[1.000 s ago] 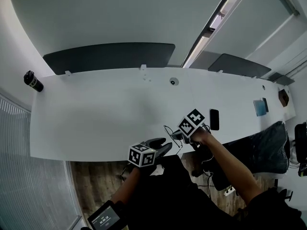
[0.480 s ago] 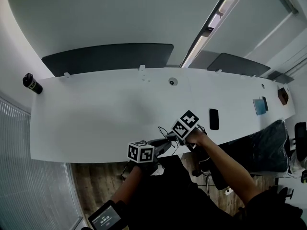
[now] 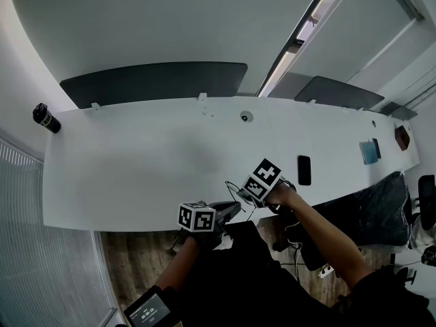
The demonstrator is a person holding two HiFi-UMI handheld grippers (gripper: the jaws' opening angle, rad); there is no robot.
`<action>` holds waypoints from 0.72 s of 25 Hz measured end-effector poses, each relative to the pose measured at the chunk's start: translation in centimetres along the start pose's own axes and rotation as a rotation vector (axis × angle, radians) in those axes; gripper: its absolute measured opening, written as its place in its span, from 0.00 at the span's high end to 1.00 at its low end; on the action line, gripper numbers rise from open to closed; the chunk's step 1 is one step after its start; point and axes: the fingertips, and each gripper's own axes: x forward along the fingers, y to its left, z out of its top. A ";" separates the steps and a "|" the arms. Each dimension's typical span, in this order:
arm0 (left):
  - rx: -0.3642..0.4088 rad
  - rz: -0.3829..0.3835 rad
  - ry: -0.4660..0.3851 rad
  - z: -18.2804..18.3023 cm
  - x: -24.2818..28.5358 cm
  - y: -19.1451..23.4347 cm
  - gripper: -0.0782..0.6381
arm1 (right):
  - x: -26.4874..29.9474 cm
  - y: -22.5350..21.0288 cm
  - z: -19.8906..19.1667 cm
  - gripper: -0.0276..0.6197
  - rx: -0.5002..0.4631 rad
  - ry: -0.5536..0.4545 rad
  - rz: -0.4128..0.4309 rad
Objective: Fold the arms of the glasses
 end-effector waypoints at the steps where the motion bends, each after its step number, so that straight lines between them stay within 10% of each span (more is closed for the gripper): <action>1: -0.002 -0.004 0.012 -0.2 -0.1 -0.1 0.85 | 0.0 0.1 -0.1 0.93 -0.011 0.005 0.008; 18: 0.014 -0.035 0.188 -3.3 -2.6 -0.4 0.86 | -1.3 -0.5 -2.6 0.93 -0.317 0.213 0.039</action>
